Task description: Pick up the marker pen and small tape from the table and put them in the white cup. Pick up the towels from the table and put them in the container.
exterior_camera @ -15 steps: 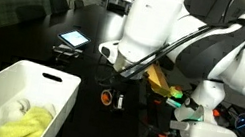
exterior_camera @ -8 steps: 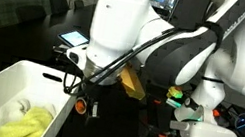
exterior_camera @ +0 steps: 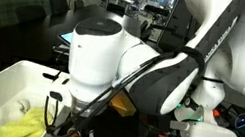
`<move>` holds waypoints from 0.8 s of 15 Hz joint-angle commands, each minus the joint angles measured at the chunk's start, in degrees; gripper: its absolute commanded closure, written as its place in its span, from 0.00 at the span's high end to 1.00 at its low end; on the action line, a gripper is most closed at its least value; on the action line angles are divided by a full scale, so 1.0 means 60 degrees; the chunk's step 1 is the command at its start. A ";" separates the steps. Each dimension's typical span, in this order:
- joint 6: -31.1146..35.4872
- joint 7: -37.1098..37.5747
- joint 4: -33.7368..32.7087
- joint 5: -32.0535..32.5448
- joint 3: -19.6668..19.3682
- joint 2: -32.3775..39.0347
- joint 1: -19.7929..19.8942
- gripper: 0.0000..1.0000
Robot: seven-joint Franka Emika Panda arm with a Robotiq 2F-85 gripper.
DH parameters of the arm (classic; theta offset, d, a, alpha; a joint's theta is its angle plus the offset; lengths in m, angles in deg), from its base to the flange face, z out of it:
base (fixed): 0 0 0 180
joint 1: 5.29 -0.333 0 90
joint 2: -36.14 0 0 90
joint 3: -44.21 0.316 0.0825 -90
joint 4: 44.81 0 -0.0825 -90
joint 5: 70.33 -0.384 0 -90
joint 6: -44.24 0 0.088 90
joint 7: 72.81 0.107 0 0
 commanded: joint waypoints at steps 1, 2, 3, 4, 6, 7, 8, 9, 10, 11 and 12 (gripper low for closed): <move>-0.0422 -0.0792 -0.0485 -0.0071 0.0170 0.0548 -0.0208 0.00; -0.0538 -0.0944 -0.0604 -0.0075 0.0201 0.0682 -0.0252 0.00; -0.0605 -0.1001 -0.0676 -0.0038 0.0194 0.0775 -0.0310 0.00; -0.0674 -0.1123 -0.0741 -0.0010 0.0204 0.0818 -0.0349 0.00; -0.0708 -0.1303 -0.0825 0.0093 0.0189 0.0840 -0.0439 0.00; -0.0709 -0.1431 -0.0901 0.0155 0.0191 0.0876 -0.0478 0.00; -0.0775 -0.1561 -0.0998 0.0193 0.0194 0.0930 -0.0507 0.00; -0.0886 -0.1755 -0.1137 0.0179 0.0220 0.1014 -0.0509 0.00; -0.0977 -0.1945 -0.1258 0.0152 0.0248 0.1092 -0.0511 0.00; -0.1057 -0.2079 -0.1348 0.0177 0.0247 0.1156 -0.0539 0.00; -0.1194 -0.2178 -0.1471 0.0213 0.0241 0.1228 -0.0585 0.00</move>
